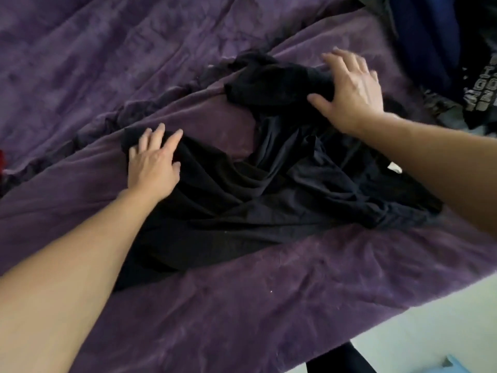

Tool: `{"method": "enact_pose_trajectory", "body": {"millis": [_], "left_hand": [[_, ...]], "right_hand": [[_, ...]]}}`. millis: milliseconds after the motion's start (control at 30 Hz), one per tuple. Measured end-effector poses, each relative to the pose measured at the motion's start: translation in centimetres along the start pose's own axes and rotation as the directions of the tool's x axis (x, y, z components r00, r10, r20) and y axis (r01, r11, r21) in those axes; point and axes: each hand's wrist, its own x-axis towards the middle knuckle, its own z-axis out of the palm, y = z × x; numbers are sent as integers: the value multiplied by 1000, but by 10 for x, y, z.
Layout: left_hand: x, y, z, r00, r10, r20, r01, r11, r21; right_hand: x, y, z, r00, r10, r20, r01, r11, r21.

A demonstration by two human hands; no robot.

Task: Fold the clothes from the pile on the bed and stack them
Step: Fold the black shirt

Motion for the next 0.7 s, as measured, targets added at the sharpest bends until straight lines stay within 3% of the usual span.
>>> {"method": "enact_pose_trajectory", "body": {"millis": [67, 133, 167, 233, 300, 400, 433, 500, 600, 633, 700], "left_hand": [[20, 3, 1, 996, -8, 92, -2, 994, 108], [31, 3, -3, 998, -58, 11, 56, 990, 129], [35, -3, -7, 986, -144, -85, 151, 985, 87], [42, -21, -17, 887, -395, -240, 390, 918, -68], [46, -42, -20, 835, -475, -278, 470, 878, -89], [47, -47, -13, 941, -336, -43, 329, 938, -113], [48, -42, -8, 935, -351, 43, 353, 917, -184], [53, -32, 2, 875, -477, 80, 477, 823, -310], [57, -34, 5, 832, -540, -127, 484, 819, -308], [56, -43, 3, 814, -541, -211, 474, 830, -295], [55, -68, -6, 710, -634, -305, 525, 766, -372]], "right_hand": [[41, -5, 4, 990, 7, 138, -3, 1000, -26], [69, -5, 9, 977, 9, 212, 6, 997, -72], [81, -2, 9, 986, 16, 167, -3, 997, -76], [99, 10, 7, 996, 84, 10, -84, 996, -19], [112, 23, 6, 977, 192, -89, -190, 981, 35], [121, 34, 15, 935, 352, -35, -347, 933, 99], [122, 31, 19, 935, 354, 7, -351, 927, 132], [123, 19, 24, 956, 289, 55, -294, 938, 182], [136, 8, 23, 986, 168, 3, -166, 977, 135], [141, 10, 21, 983, 178, -41, -173, 978, 114], [150, 21, 16, 954, 285, -92, -269, 950, 155]]}}
